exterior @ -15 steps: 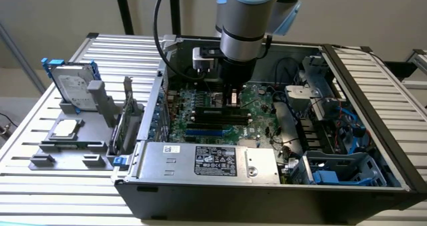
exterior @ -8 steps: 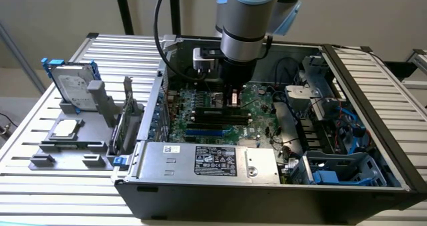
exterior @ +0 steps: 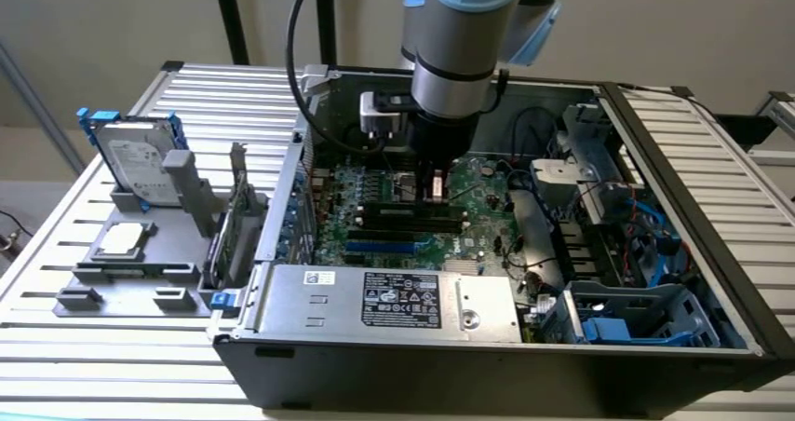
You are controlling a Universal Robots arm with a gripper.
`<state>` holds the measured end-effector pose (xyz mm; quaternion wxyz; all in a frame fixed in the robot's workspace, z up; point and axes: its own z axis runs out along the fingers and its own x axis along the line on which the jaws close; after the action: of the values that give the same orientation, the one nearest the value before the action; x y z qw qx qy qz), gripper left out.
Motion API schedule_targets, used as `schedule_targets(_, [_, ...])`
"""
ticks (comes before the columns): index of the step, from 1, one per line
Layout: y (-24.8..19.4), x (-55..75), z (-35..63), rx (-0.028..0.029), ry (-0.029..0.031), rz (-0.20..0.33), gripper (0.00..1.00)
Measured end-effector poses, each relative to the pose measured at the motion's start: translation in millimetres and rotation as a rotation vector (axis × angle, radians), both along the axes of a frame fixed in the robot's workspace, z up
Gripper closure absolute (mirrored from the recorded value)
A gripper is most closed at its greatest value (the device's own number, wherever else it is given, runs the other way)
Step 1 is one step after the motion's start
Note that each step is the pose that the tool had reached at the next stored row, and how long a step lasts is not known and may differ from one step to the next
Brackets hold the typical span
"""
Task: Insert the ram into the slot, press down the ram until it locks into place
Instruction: 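Insert the ram into the slot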
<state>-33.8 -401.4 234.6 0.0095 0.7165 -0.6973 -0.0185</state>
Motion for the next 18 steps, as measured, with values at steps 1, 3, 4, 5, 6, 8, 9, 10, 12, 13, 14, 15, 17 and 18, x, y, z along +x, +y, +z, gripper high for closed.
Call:
schedule_targets(1, [-0.4, 0.0, -0.3, 0.0000, 0.0000, 0.000, 0.86])
schedule_targets(3, [-1.0, 0.0, -1.1, 0.0003, -0.0001, 0.000, 0.86])
schedule_targets(4, [-1.1, 0.0, -1.4, 0.0002, -0.0001, 0.000, 0.86])
schedule_targets(5, [-1.2, 0.0, -1.7, 0.0000, 0.0000, 0.000, 0.86])
schedule_targets(6, [-1.2, 0.0, -2.1, -0.0001, 0.0000, 0.000, 0.86])
schedule_targets(8, [-1.2, 0.0, -3.1, 0.0001, -0.0001, 0.000, 0.86])
schedule_targets(9, [-1.2, 0.0, -3.5, 0.0000, 0.0000, 0.000, 0.86])
schedule_targets(10, [-1.2, 0.0, -4.0, 0.0000, 0.0000, 0.000, 0.86])
schedule_targets(12, [-1.2, 0.0, -4.7, -0.0001, 0.0000, 0.000, 0.86])
schedule_targets(13, [-1.2, 0.0, -5.1, -0.0001, 0.0000, 0.000, 0.86])
schedule_targets(14, [-1.2, 0.0, -5.5, 0.0000, 0.0000, 0.000, 0.86])
schedule_targets(15, [-1.2, 0.0, -5.7, 0.0000, 0.0000, 0.000, 0.86])
schedule_targets(17, [-1.2, 0.0, -6.2, -0.0001, 0.0001, 0.000, 0.86])
schedule_targets(18, [-1.2, 0.0, -6.4, -0.0001, 0.0000, 0.000, 0.86])
